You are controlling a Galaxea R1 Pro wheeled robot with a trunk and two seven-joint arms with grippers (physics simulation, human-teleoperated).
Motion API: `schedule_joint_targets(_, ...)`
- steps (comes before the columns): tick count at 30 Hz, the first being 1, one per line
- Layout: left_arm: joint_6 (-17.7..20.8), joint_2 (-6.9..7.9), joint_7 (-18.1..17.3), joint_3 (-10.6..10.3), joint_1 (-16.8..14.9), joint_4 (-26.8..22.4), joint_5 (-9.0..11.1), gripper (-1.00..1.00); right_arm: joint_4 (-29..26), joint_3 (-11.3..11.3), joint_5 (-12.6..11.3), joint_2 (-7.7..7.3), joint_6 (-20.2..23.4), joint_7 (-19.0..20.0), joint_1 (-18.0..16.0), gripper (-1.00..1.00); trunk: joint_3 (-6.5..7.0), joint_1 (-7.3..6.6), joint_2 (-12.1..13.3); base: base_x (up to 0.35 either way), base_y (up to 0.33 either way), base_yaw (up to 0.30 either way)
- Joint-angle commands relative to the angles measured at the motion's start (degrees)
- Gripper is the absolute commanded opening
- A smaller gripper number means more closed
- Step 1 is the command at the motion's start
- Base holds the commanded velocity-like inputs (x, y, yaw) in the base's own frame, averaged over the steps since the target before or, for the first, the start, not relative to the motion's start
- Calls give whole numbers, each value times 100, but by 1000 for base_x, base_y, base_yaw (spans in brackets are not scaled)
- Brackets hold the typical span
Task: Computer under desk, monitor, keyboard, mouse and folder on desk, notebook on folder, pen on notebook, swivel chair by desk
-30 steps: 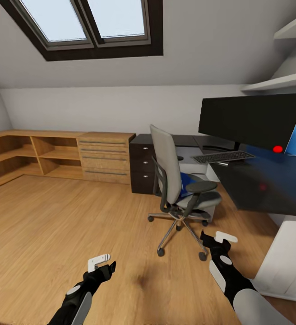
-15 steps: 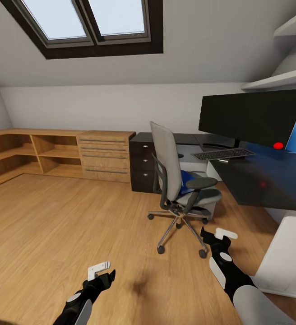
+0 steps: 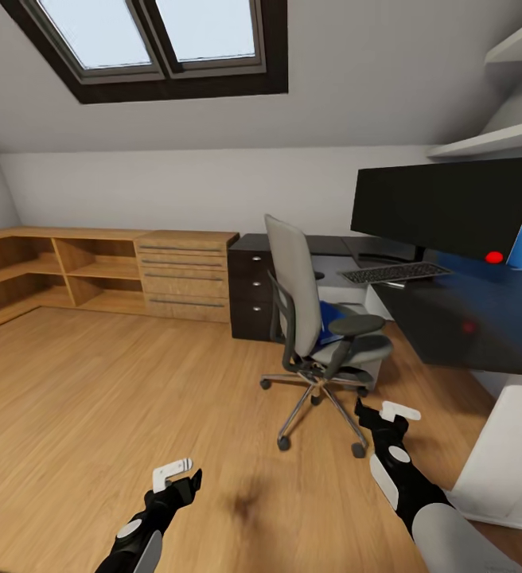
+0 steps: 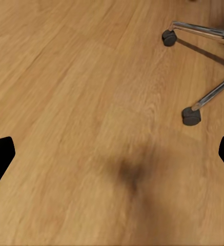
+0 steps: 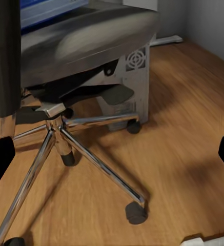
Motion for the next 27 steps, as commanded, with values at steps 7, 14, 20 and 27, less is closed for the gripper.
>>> schedule_joint_targets(7,18,1,23,-9,-1,-5,48,100,5,11,-60,4,-35,3,-2,100,-6,1,-2,217,0,0)
schedule_joint_targets(14,16,7,20,-10,-1,-4,41,100,-3,13,-60,32,-36,-6,-1,100,-6,1,-2,48,0,-1)
schedule_joint_targets(20,15,8,23,-10,-1,-4,46,100,0,16,-66,49,-36,-4,-1,100,18,1,-2,9,0,-99)
schedule_joint_targets(27,15,8,21,-10,-1,-4,53,100,5,12,-68,52,-36,2,-1,100,62,1,-2,2,0,-176)
